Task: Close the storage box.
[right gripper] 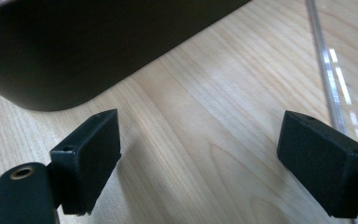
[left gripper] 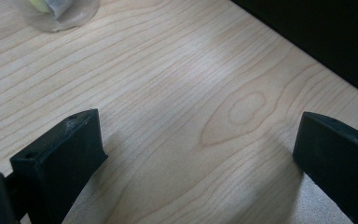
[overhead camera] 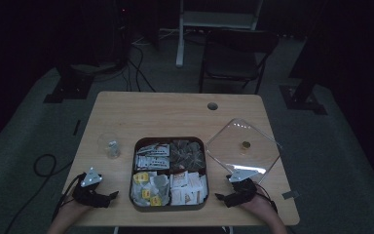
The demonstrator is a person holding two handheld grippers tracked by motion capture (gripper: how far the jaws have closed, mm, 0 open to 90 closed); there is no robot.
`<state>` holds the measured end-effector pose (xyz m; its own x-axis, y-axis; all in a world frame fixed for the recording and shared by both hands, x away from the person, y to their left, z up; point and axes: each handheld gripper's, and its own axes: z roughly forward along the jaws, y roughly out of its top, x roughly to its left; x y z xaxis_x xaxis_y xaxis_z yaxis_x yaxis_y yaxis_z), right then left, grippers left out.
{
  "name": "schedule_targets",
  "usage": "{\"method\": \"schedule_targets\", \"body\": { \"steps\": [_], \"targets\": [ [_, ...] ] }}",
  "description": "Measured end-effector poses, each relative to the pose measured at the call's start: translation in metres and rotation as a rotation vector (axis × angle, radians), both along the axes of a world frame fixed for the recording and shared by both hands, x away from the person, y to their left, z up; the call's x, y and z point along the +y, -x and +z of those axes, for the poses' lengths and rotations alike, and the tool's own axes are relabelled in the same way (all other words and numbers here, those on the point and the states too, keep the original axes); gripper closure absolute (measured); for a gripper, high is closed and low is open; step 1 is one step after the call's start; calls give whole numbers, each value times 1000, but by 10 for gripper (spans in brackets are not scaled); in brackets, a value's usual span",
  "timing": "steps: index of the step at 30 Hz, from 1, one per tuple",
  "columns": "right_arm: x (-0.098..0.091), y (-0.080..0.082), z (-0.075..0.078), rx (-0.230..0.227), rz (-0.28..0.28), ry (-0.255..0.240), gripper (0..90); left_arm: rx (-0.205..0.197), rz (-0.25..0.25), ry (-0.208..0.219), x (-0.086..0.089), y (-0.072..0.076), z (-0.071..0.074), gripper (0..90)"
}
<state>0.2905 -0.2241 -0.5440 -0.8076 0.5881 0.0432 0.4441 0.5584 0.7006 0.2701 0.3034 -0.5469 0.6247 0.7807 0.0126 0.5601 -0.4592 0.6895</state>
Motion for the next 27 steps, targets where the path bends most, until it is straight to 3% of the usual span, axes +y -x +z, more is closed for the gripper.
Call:
{"method": "schedule_targets", "body": {
  "steps": [7, 16, 19, 27],
  "targets": [
    [-12, -2, 16, -23, -60, -68, 140, 1, 8, 0, -1, 0, 0, 22],
    [-22, -7, 25, -55, -115, -100, 140, 1, 8, 0, -1, 0, 0, 22],
    [-33, -14, 30, -86, -173, -109, 140, 1, 8, -1, -1, 0, 0, 22],
    [-53, -33, 34, -104, -284, -130, 141, 1, 10, 0, -1, 1, 0, 22]
  ]
}}
